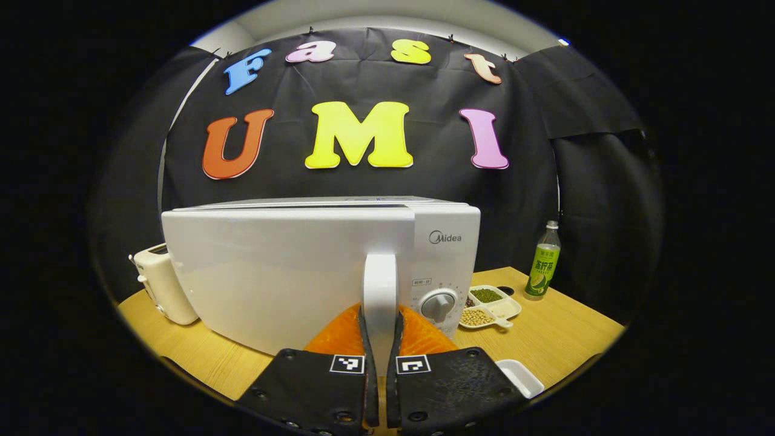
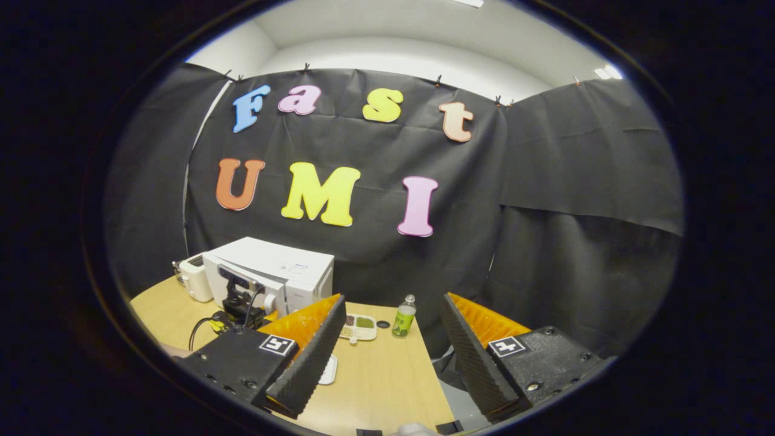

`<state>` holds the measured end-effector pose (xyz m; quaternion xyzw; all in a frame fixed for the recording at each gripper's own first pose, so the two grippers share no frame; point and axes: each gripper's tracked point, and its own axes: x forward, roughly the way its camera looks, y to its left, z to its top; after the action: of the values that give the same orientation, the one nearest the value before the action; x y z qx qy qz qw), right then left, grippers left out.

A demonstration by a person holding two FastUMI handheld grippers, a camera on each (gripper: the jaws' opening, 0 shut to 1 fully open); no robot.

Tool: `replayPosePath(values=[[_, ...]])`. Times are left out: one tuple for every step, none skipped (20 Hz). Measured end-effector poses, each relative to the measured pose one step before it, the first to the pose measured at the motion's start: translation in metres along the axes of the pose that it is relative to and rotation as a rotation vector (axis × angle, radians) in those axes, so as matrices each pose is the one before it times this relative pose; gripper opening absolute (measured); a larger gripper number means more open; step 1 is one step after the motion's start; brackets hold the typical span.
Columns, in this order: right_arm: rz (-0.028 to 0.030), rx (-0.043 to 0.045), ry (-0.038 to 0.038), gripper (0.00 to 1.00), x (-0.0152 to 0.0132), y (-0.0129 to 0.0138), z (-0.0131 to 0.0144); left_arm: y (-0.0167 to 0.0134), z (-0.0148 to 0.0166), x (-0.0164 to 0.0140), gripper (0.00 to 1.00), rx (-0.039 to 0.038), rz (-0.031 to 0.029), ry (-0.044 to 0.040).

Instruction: Open the microwave oven with the left hand, put the food in, and close the microwave oven.

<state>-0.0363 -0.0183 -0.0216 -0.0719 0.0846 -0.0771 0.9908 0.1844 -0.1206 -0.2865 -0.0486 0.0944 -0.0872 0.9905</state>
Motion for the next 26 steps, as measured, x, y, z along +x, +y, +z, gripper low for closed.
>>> replayPosePath(values=[[0.00618,-0.00033,-0.00313,1.00,0.00050,0.00335,0.00000,0.00157,-0.00048,-0.00854,0.05,0.00010,-0.01127,-0.00293],[0.00736,0.00263,-0.00081,0.96,0.00137,0.00282,-0.00044,0.00234,-0.00365,-0.00833,0.05,-0.00621,-0.00855,0.01225],[0.00843,0.00441,-0.00085,0.96,-0.00016,0.00413,-0.00149,0.00150,-0.00055,-0.01035,0.06,0.00823,-0.00891,0.00237],[0.00789,0.00344,0.00406,0.96,-0.00026,0.00386,-0.00124,0.00292,-0.00238,-0.00949,0.12,0.01194,-0.00597,0.00705],[0.01459,0.00351,0.00849,1.00,0.00124,0.00568,-0.00376,0.00379,-0.00073,-0.00981,0.16,0.01260,-0.00151,-0.00212],[0.01126,0.00388,0.00974,1.00,-0.00034,0.00540,-0.00260,0.00656,-0.00090,-0.00984,0.19,0.01710,0.01676,0.00233],[0.00870,0.00344,0.00365,1.00,-0.00113,0.00352,-0.00097,0.00707,-0.00187,-0.00903,0.22,0.00765,0.01418,-0.00105],[0.00691,0.00140,-0.00185,0.97,-0.00227,0.00392,0.00105,0.01071,0.00005,-0.00684,0.30,-0.00020,0.02644,-0.00278],[0.00762,-0.00148,-0.00063,0.97,-0.00231,0.00393,0.00026,0.00687,-0.00163,-0.00859,0.41,-0.01497,0.00343,0.00923],[0.00852,-0.00223,-0.00109,0.96,-0.00282,0.00504,0.00056,0.00817,-0.00209,-0.00773,0.58,-0.01295,0.01250,0.00739],[0.00609,-0.00475,-0.00215,0.96,-0.00300,0.00385,0.00010,0.00856,0.00022,-0.00696,0.64,0.00318,0.01071,0.00059],[0.00508,-0.00377,-0.00411,1.00,-0.00238,0.00384,0.00183,0.00855,-0.00023,-0.00823,0.78,0.00630,0.01286,0.00089],[0.00607,0.00173,-0.00088,1.00,-0.00204,0.00344,0.00002,0.00549,-0.00278,-0.00626,0.93,0.00302,-0.00226,0.00671],[0.00825,0.00687,-0.00094,0.96,-0.00182,0.00437,0.00013,0.00536,-0.00182,-0.00731,0.89,0.00558,0.00318,0.00262],[0.00964,0.00752,0.00054,0.96,-0.00259,0.00528,-0.00041,0.00635,-0.00159,-0.00793,0.97,0.01359,0.00887,0.00227],[0.01052,0.00646,0.00163,1.00,-0.00165,0.00515,-0.00115,0.00727,-0.00008,-0.00797,0.97,0.01846,0.01143,-0.00617],[0.00863,0.00467,0.00156,1.00,-0.00214,0.00513,-0.00051,0.00822,-0.00214,-0.00690,0.97,0.00919,0.01180,-0.00032],[0.00738,0.00495,0.00165,0.96,-0.00195,0.00480,-0.00003,0.00876,-0.00453,-0.00717,0.97,-0.00211,0.01017,0.01081],[0.01062,0.00712,-0.00059,0.96,-0.00207,0.00538,-0.00051,0.00915,-0.00270,-0.00847,0.96,-0.00614,0.00805,0.00673],[0.01013,0.00606,0.00158,1.00,-0.00142,0.00639,-0.00001,0.00870,-0.00253,-0.00783,0.96,-0.00311,0.00815,0.01160],[0.01054,0.00362,0.00047,0.96,-0.00107,0.00637,-0.00115,0.01020,-0.00131,-0.00760,0.96,0.00376,0.01164,0.00402],[0.00797,0.00084,-0.00033,0.96,-0.00177,0.00556,-0.00103,0.01094,-0.00100,-0.00737,0.96,0.01087,0.01413,-0.00098],[0.00823,0.00100,0.00206,0.96,-0.00057,0.00577,-0.00126,0.01281,-0.00295,-0.00654,0.96,0.01162,0.01574,0.00249],[0.01313,0.00653,0.00127,1.00,-0.00158,0.00763,-0.00066,0.01245,-0.00201,-0.00649,0.96,0.00810,0.01554,0.00129],[0.01802,0.01746,-0.00132,1.00,-0.00168,0.00964,-0.00095,0.01181,-0.00332,-0.00527,0.96,0.00134,0.01118,0.00270],[0.01654,0.02103,-0.00134,1.00,0.00056,0.01012,-0.00021,0.01197,-0.00569,-0.00487,0.96,0.00067,0.01356,0.01306]])
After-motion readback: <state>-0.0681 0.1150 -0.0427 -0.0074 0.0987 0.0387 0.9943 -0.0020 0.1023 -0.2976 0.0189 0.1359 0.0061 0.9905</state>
